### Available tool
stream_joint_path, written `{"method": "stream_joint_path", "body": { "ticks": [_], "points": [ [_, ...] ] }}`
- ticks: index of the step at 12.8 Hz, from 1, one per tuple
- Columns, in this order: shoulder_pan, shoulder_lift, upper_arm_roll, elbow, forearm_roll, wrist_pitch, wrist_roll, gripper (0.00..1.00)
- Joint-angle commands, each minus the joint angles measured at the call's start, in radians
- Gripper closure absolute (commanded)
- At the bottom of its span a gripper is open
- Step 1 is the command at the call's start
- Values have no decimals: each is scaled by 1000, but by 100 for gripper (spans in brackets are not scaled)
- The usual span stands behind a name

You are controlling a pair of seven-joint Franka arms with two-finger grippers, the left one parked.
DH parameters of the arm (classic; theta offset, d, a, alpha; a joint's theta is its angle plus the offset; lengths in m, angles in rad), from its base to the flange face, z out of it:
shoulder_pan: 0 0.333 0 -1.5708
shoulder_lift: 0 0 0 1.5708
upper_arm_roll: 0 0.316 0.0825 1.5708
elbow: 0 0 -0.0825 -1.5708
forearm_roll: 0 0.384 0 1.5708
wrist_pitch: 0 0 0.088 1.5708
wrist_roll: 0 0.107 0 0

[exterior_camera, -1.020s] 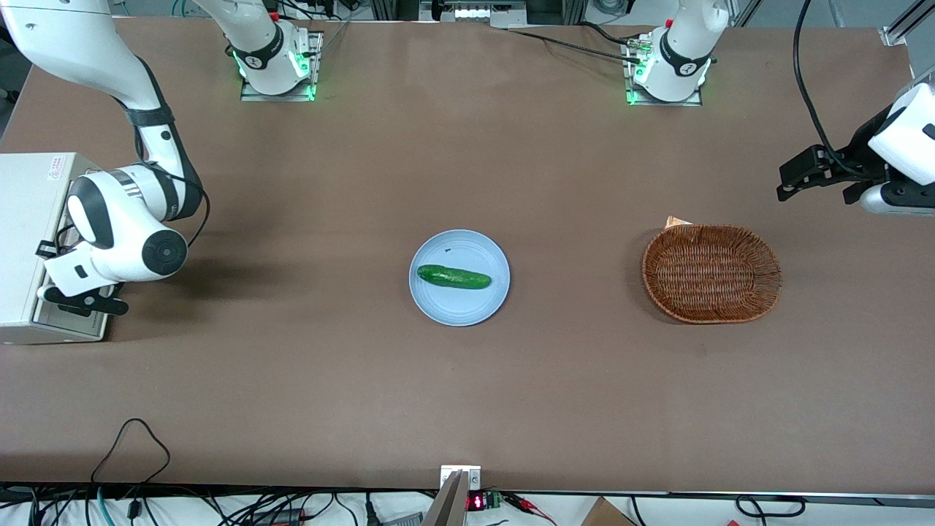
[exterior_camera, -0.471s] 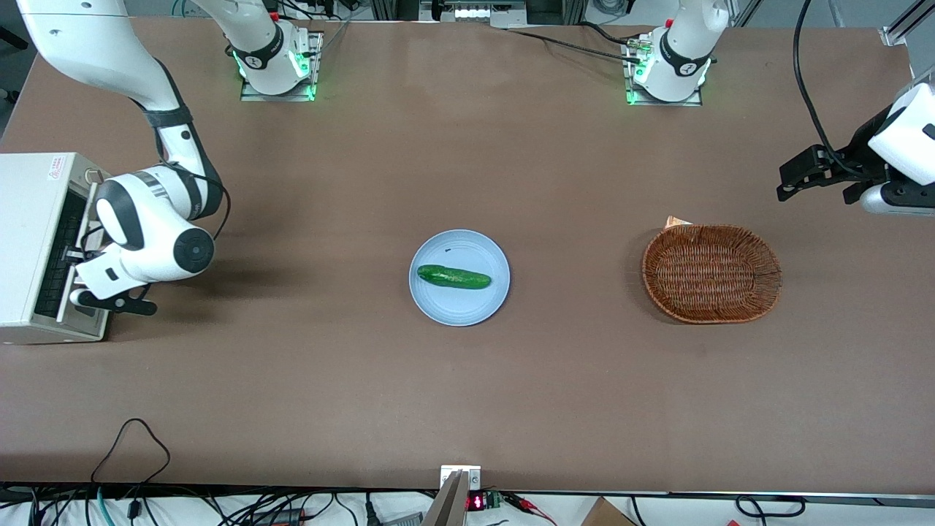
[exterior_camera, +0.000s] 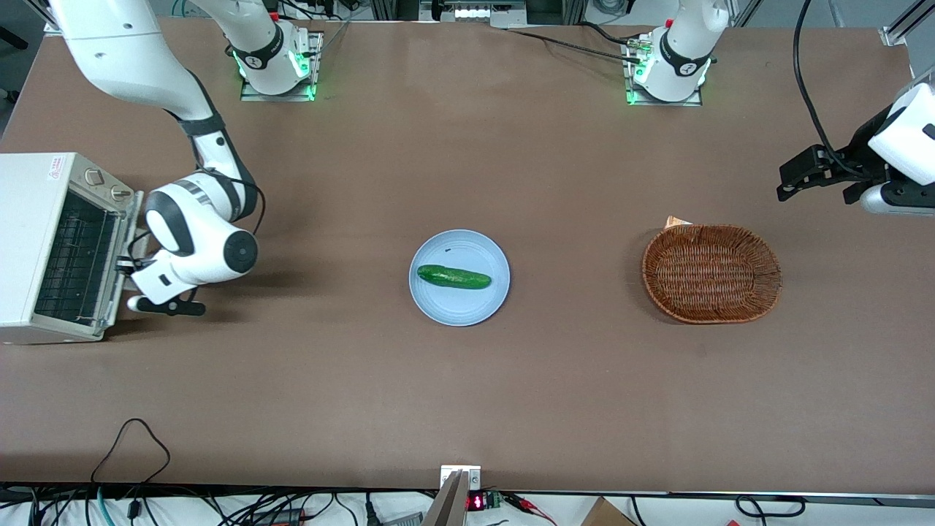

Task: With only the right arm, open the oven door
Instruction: 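Pull the door handle down with the right gripper, swinging the door open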

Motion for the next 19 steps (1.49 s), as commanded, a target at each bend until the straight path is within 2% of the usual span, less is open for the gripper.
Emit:
{"method": "stream_joint_path", "body": {
  "ticks": [1,6,9,11,19],
  "points": [
    [9,32,-8,32,52,1,-4,99],
    [6,73,-7,43,53,18,-4,99],
    [16,101,-7,66,127,33,-4,99],
    [18,112,-7,64,151,33,-4,100],
    [12,159,-7,64,156,53,-11,100]
  ]
}}
